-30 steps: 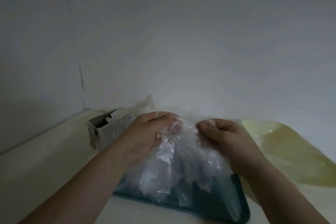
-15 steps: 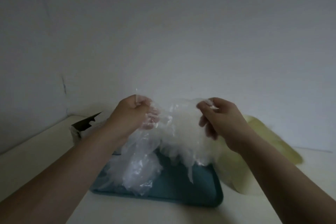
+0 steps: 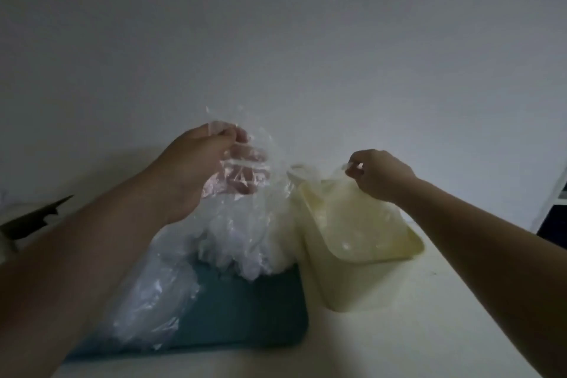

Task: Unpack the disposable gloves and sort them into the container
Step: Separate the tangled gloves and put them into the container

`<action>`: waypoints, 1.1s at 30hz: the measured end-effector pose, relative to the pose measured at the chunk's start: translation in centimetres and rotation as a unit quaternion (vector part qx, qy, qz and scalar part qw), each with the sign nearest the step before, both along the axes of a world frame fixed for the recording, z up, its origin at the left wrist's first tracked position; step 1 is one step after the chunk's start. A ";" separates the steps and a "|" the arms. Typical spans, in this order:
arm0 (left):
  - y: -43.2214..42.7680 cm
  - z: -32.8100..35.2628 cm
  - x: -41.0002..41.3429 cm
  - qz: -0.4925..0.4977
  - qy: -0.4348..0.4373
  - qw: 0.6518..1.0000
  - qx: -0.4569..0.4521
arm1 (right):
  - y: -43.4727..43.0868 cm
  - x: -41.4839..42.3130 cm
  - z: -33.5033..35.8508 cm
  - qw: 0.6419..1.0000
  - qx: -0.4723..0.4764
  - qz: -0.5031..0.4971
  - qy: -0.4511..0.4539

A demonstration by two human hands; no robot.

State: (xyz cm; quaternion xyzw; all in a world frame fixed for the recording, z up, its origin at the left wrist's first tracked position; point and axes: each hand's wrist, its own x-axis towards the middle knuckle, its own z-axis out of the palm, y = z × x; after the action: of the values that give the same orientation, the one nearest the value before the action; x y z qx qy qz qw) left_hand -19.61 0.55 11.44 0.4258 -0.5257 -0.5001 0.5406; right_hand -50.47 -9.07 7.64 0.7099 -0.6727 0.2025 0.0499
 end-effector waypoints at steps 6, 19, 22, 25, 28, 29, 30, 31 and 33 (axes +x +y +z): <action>0.0 2.5 -2.0 -0.164 0.059 0.985 -0.002 | -1.8 2.2 -3.3 0.983 0.095 0.050 0.148; -9.0 -3.3 -14.9 -0.083 -0.144 0.975 0.147 | 1.1 -5.8 3.2 0.940 -0.031 0.046 -0.336; -10.2 -5.0 -16.8 -0.051 -0.206 0.968 0.135 | 4.0 -3.4 3.9 0.919 0.172 0.126 -0.332; -10.7 -5.7 -17.1 0.008 -0.223 0.971 0.083 | 5.3 -0.5 1.8 0.930 0.325 0.116 -0.127; -9.9 -5.1 -15.4 0.065 -0.202 0.977 0.034 | 4.5 2.0 -0.9 0.933 0.339 0.104 0.068; -9.4 -4.9 -14.6 0.078 -0.205 0.975 0.019 | 4.0 2.6 -1.6 0.930 0.340 0.105 0.089; -9.0 -4.9 -13.7 0.086 -0.210 0.974 0.003 | 3.4 3.0 -2.4 0.927 0.346 0.105 0.103; -8.5 -4.9 -12.6 0.090 -0.217 0.972 -0.008 | 3.1 3.6 -3.2 0.920 0.358 0.105 0.119; -7.3 -5.0 -11.0 0.092 -0.222 0.970 -0.020 | 2.4 4.1 -4.4 0.902 0.383 0.100 0.172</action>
State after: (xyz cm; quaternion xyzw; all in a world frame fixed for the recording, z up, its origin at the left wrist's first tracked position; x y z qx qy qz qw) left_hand -30.61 -6.77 6.40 0.5619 -0.6008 -0.3304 0.4628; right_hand -46.34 -6.67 3.23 0.7613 -0.6051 -0.1925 -0.1316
